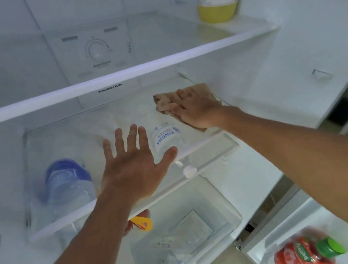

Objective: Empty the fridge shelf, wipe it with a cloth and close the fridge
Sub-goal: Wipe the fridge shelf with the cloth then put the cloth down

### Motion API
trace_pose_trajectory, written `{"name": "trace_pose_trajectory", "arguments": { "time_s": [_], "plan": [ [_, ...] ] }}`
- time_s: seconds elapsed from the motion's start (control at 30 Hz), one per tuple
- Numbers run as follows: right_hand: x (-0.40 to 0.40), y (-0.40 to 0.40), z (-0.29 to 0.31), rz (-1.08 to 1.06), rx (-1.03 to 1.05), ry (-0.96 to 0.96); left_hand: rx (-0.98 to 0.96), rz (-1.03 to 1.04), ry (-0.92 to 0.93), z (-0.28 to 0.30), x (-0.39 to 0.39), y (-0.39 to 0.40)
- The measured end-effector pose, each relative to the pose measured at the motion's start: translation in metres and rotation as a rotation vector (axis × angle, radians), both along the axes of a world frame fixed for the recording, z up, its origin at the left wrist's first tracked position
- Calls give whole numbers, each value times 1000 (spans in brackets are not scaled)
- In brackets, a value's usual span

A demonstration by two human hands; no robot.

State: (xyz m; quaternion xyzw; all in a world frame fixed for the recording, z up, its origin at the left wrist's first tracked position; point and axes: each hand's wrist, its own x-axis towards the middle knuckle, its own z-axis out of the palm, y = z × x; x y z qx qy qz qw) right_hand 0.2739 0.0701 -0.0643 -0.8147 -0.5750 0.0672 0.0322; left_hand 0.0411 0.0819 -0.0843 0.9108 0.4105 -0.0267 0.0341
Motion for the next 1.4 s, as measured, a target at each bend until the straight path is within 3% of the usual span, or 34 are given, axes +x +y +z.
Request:
{"name": "trace_pose_trajectory", "arguments": {
  "time_s": [0.3, 0.53, 0.63, 0.73, 0.93, 1.13, 1.4],
  "plan": [
    [31, 74, 14, -87, -6, 23, 7, 16, -8, -2, 1, 0],
    [10, 18, 12, -50, 176, 83, -14, 16, -5, 0, 2, -2],
    [-18, -40, -2, -139, 99, 105, -16, 14, -2, 0, 2, -2],
    [-34, -81, -10, -80, 83, 123, -7, 8, 3, 1, 3, -1],
    [11, -17, 0, -64, 42, 44, 3, 4, -1, -2, 3, 0],
    [47, 48, 4, 14, -5, 86, 7, 4, -10, -2, 3, -2],
    [30, -12, 6, -79, 109, 255, -7, 9, -1, 0, 2, -1]
  ]
}}
